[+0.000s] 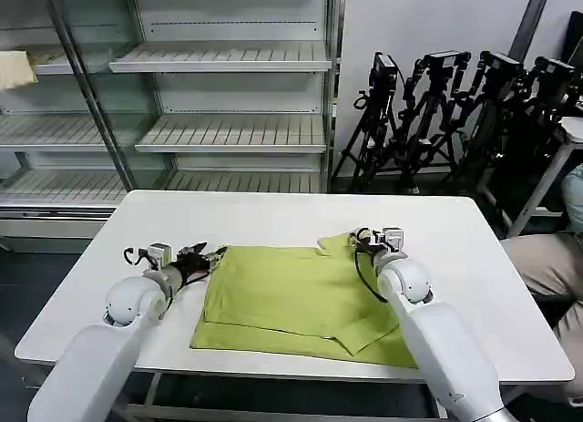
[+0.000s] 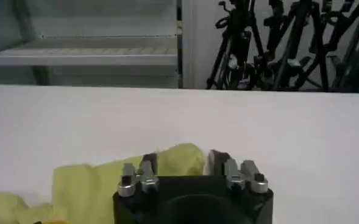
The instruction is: Fold and organize the clothes.
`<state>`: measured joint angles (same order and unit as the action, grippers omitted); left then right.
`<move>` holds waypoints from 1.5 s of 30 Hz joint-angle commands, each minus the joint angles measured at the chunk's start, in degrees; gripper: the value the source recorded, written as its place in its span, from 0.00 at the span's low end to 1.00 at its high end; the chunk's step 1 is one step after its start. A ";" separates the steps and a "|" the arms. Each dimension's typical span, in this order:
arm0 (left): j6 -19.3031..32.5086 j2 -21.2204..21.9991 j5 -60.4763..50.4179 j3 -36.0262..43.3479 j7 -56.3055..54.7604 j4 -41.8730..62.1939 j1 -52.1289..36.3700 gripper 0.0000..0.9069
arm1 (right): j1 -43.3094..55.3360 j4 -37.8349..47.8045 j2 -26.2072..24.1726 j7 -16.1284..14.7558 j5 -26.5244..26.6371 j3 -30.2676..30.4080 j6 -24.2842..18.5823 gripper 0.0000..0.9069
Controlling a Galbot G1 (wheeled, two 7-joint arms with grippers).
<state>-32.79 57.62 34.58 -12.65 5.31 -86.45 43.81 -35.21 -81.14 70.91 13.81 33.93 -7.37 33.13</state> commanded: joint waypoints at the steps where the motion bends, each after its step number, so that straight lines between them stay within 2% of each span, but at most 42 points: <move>1: -0.23 0.12 -0.09 0.20 0.72 0.16 0.36 0.01 | 0.10 0.32 0.24 -0.72 0.31 0.12 -0.01 0.00; 6: -0.23 0.23 -0.14 0.05 1.16 -0.24 0.80 0.01 | 0.05 0.17 0.36 -1.15 -0.09 0.07 -0.30 0.00; 11: -0.20 0.33 -0.26 -0.66 1.86 -1.40 1.55 0.01 | -1.22 -1.60 -0.43 -2.14 -1.11 0.05 -4.14 0.00; 14: 0.58 0.85 0.03 -2.64 3.27 -2.41 1.97 0.01 | -2.36 -4.93 -1.89 -2.73 -0.72 0.06 -5.29 0.00; 20: 1.43 -0.31 2.47 -4.96 3.05 -6.41 3.53 0.01 | -6.35 -14.59 -5.53 -2.50 0.82 -1.58 -4.74 0.00; 30: 2.62 -0.64 4.20 -10.04 2.48 -16.99 12.90 0.01 | -18.05 -27.29 -10.26 -2.40 1.65 -7.29 -4.01 0.00; 36: 2.66 -0.45 4.08 -12.11 1.96 -21.07 18.10 0.01 | -26.70 -33.18 -9.55 -2.47 1.55 -11.09 -3.85 0.00; 39: 3.43 -0.19 3.33 -12.88 2.02 -22.27 20.96 0.01 | -30.37 -34.72 -8.85 -3.67 -0.35 -11.89 -4.70 0.00; 45: 4.08 0.79 2.65 -14.66 2.10 -24.54 24.97 0.01 | -33.43 -36.46 -8.12 -3.96 -1.74 -13.55 -5.79 0.00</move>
<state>-29.17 58.21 37.23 -25.32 7.37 -106.62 62.57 -59.42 -111.07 62.88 10.52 33.68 -17.60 28.42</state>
